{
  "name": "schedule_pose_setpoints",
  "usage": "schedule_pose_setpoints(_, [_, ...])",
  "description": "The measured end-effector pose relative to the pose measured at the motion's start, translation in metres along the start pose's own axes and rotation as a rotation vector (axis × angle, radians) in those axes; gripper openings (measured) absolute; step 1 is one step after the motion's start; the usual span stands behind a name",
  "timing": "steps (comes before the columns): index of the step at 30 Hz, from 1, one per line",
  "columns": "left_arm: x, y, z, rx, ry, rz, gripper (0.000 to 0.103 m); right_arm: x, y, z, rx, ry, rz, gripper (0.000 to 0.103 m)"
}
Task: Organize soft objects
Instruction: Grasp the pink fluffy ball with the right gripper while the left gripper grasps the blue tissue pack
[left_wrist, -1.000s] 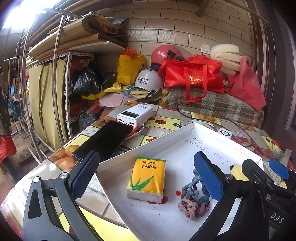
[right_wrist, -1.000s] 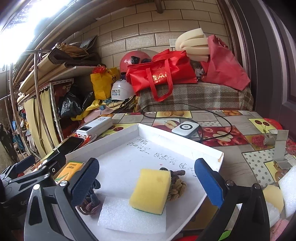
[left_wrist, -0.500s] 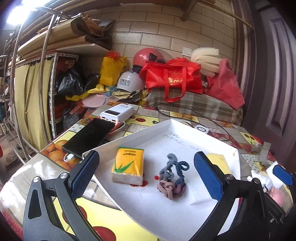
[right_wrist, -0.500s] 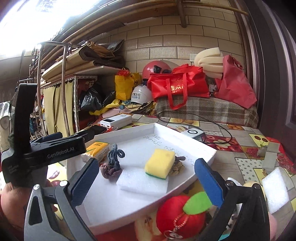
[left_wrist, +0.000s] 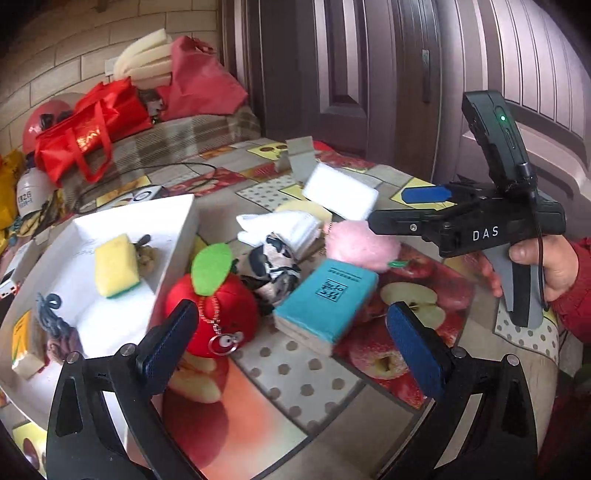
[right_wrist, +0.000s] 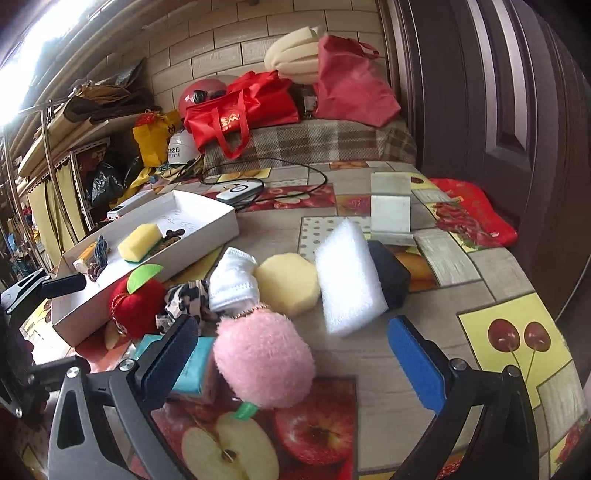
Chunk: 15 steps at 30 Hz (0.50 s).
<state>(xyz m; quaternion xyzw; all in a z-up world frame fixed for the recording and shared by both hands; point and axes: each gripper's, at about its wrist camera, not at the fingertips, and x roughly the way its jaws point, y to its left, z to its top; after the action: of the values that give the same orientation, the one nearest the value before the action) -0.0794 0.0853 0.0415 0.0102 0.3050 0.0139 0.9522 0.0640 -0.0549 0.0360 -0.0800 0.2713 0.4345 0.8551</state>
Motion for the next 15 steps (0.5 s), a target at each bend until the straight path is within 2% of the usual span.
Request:
schedule_pose_setpoints(4, [0.02,-0.006,0.002,-0.026,0.078,-0.02,0.101,0.007,-0.002,-0.005,-0.001,0.066,0.044,0.094])
schedule_pose_setpoints(6, [0.022,-0.006,0.003,-0.025,0.081,-0.021,0.101,0.012,0.003,-0.007,-0.025,0.098,0.065,0.09])
schedule_pose_setpoints(8, [0.024,-0.01,0.002,-0.008,0.087,-0.021,0.1,0.02,0.006,-0.007,-0.033,0.133,0.091,0.08])
schedule_pose_setpoints(15, [0.031,-0.016,0.001,0.027,0.133,-0.029,0.097,0.05,0.003,-0.003,0.044,0.236,0.17,0.073])
